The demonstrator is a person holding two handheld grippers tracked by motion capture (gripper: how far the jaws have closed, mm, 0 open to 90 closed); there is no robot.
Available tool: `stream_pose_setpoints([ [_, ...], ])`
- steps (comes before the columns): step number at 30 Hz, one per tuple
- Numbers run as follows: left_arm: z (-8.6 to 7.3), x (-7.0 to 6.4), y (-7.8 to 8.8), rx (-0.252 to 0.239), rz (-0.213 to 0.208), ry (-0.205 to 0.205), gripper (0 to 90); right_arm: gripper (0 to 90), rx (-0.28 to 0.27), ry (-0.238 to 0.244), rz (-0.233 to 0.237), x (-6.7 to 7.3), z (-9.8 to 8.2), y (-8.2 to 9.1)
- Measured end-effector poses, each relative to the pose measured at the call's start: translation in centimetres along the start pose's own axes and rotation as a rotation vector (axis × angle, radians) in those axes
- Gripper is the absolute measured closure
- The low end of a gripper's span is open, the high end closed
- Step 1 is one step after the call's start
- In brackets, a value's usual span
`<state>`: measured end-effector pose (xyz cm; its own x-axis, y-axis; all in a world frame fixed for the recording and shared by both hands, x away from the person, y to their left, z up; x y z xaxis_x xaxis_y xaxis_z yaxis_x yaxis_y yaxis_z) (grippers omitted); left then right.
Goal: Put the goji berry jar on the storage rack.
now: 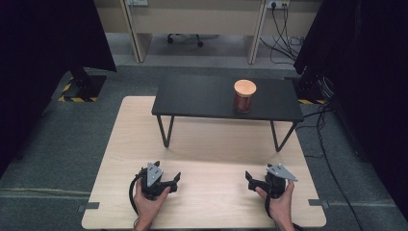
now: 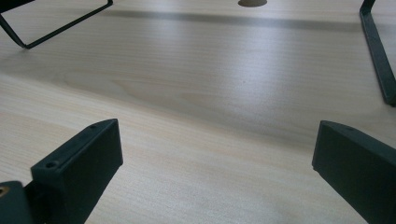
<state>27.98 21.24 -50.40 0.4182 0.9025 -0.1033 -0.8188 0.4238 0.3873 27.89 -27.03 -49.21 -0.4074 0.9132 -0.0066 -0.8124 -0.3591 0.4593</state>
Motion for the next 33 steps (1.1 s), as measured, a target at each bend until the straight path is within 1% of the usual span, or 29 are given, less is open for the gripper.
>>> stream_pose_setpoints([
  [2,-0.02,-0.01,0.00,-0.001,0.000,0.003,6.8,1.8,0.000,-0.021,0.006,-0.18,-0.14,0.01],
  [4,-0.02,0.00,0.00,-0.001,0.000,0.003,6.8,1.8,-0.003,-0.021,-0.002,-0.25,-0.23,0.06],
  [6,0.00,0.02,0.00,0.000,-0.001,0.001,6.8,1.9,-0.001,-0.026,0.000,-0.30,-0.32,0.03],
  [13,-0.02,0.00,0.01,-0.001,0.000,0.003,6.8,1.9,-0.010,-0.018,0.002,-0.19,-0.40,0.04],
  [33,-0.01,0.00,0.00,0.000,-0.001,0.000,6.8,1.9,-0.012,-0.034,0.008,-0.41,-0.46,0.06],
])
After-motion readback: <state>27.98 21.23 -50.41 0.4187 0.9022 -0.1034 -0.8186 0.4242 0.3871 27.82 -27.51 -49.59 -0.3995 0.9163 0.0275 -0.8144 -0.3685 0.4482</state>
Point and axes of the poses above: each handheld gripper's, and its own axes: y roughly backward along the jaws, z roughly out of its top, x roughly to its left, the point moved 5 cm from there along -y, roughly forward along the jaws, and after that the axes turned 7 degrees about y, right-handed, at the moved point
